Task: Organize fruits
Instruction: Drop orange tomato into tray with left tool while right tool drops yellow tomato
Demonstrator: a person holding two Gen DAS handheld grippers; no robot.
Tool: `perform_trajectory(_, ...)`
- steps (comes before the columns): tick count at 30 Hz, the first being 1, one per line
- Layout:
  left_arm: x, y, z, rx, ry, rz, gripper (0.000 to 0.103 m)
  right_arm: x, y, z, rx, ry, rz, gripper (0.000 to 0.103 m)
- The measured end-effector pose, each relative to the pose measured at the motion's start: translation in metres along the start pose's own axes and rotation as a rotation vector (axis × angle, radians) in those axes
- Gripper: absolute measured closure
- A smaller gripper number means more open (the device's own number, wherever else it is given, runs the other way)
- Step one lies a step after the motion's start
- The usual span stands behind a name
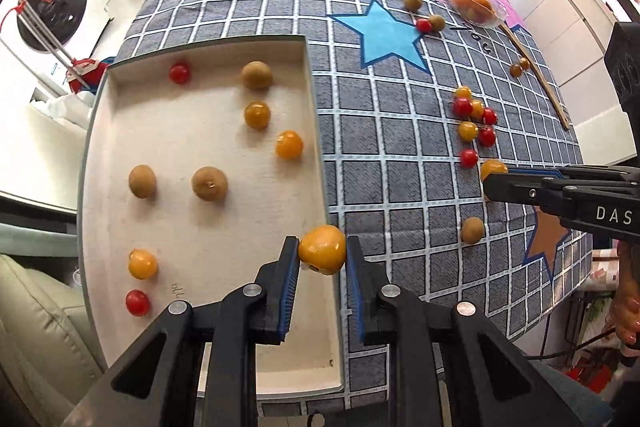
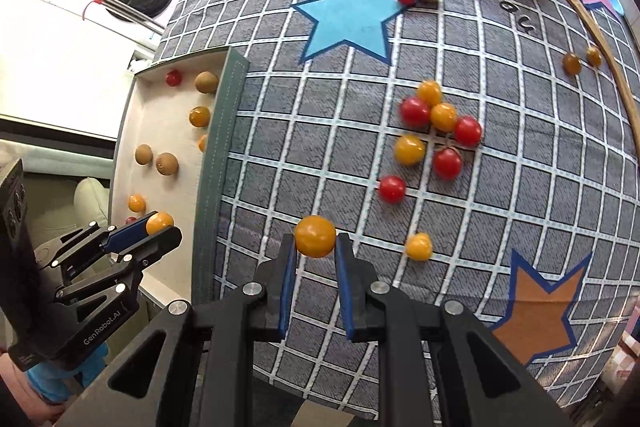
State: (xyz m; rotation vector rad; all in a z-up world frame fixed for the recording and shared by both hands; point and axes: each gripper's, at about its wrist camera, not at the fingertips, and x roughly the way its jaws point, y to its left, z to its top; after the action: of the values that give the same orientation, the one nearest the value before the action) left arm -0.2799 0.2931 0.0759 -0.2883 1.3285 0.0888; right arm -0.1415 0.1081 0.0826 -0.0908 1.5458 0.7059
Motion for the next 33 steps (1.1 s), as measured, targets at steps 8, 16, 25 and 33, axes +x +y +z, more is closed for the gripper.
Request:
perform_trajectory(8, -0.01, 0.06, 0.011, -0.097, -0.056, 0.1, 0.079, 0.012, 0.056, 0.033, -0.081, 0.014, 0.03, 0.082)
perform_trajectory(16, 0.002, 0.111, 0.047, -0.164, -0.083, 0.162, 0.079, 0.036, 0.106, 0.051, -0.144, 0.037, 0.062, 0.082)
perform_trajectory(25, 0.025, 0.126, 0.08, -0.158, -0.073, 0.19, 0.079, 0.065, 0.131, 0.049, -0.185, 0.086, 0.053, 0.082)
perform_trajectory(33, 0.046, 0.132, 0.092, -0.163, -0.042, 0.196, 0.079, 0.087, 0.146, 0.042, -0.241, 0.127, 0.031, 0.082)
